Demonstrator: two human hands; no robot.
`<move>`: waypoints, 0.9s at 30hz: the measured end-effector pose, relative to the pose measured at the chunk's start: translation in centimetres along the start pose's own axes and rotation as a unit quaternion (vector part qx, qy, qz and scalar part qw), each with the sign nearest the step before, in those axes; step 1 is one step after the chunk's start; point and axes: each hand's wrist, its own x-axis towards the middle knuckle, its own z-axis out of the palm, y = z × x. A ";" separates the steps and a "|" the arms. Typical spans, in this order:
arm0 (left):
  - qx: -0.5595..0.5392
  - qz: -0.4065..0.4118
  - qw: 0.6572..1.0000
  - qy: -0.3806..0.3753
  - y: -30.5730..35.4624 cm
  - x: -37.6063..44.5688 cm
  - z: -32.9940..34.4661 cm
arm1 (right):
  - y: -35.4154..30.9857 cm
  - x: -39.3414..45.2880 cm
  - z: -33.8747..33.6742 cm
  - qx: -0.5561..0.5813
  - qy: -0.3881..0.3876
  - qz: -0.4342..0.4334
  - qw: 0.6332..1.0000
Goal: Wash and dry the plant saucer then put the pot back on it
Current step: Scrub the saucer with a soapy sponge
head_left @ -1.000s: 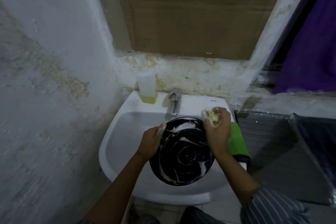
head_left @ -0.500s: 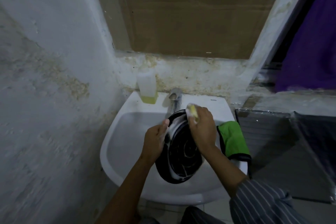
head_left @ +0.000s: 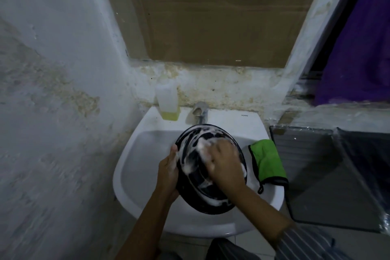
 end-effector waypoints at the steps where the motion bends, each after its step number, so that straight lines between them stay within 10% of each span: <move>1: -0.007 -0.002 1.000 -0.002 -0.2 -0.2 0.0 | 1.2 0.9 -0.1 0.017 -0.006 0.081 0.997; 4: -0.020 -0.006 1.000 0.012 -0.5 -0.4 0.1 | 2.1 1.9 -0.2 0.096 -0.008 0.174 0.980; 11: -0.077 -0.033 0.996 0.039 -1.0 -0.2 -0.8 | -2.0 -2.8 -0.5 0.157 -0.038 -0.161 0.974; 17: -0.077 -0.022 0.996 0.032 -0.8 -0.5 -0.5 | 2.3 -0.9 -1.5 0.111 -0.028 0.193 0.975; 23: -0.002 0.053 0.998 0.034 1.0 0.2 -0.4 | -4.5 -3.2 -2.3 0.250 -0.070 -0.003 0.966; 27: 0.000 0.053 0.997 0.049 1.5 -0.3 -0.8 | -1.9 -2.8 -2.8 0.242 -0.077 0.023 0.967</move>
